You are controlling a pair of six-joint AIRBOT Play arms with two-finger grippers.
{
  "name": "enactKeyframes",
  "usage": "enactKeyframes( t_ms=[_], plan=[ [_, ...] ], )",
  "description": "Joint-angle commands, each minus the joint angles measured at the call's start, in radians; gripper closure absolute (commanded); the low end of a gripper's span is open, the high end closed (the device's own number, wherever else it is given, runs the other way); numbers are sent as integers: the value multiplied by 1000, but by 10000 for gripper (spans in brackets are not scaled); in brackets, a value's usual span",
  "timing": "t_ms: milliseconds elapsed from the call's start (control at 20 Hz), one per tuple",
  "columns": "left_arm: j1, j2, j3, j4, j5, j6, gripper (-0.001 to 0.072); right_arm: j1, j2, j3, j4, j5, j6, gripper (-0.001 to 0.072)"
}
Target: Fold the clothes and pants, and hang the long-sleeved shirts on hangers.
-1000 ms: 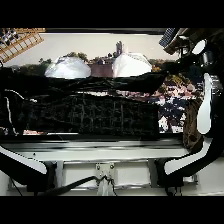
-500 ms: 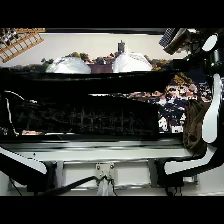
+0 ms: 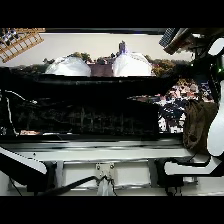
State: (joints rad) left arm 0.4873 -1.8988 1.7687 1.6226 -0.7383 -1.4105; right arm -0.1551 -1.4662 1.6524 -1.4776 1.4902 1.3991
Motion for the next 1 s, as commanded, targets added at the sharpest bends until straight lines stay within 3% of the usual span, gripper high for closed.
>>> enactKeyframes(
  t_ms=[0,300,650,700,750,800,850,950],
  plan=[
    [-1,-1,1,-11,14,0,696,0,26,-77,-6,5,16,698],
    [-1,-10,1,-39,33,-4,696,0,-45,-182,-16,-310,48,697],
    [-4,-37,1,-39,152,-259,696,0,-241,-177,29,-650,131,695],
    [-6,-39,1,-39,167,-278,692,0,-263,-177,42,-682,134,632],
    [-13,-40,1,-39,171,-288,594,0,-277,-177,55,-712,145,350],
    [-17,-40,1,-39,164,-288,262,0,-280,-177,62,-737,171,158],
    [-20,-37,1,-40,148,-289,-13,0,-275,-174,61,-745,213,173],
    [-26,-22,1,-37,74,-287,8,0,-257,-159,61,-704,254,196]
  ],
)
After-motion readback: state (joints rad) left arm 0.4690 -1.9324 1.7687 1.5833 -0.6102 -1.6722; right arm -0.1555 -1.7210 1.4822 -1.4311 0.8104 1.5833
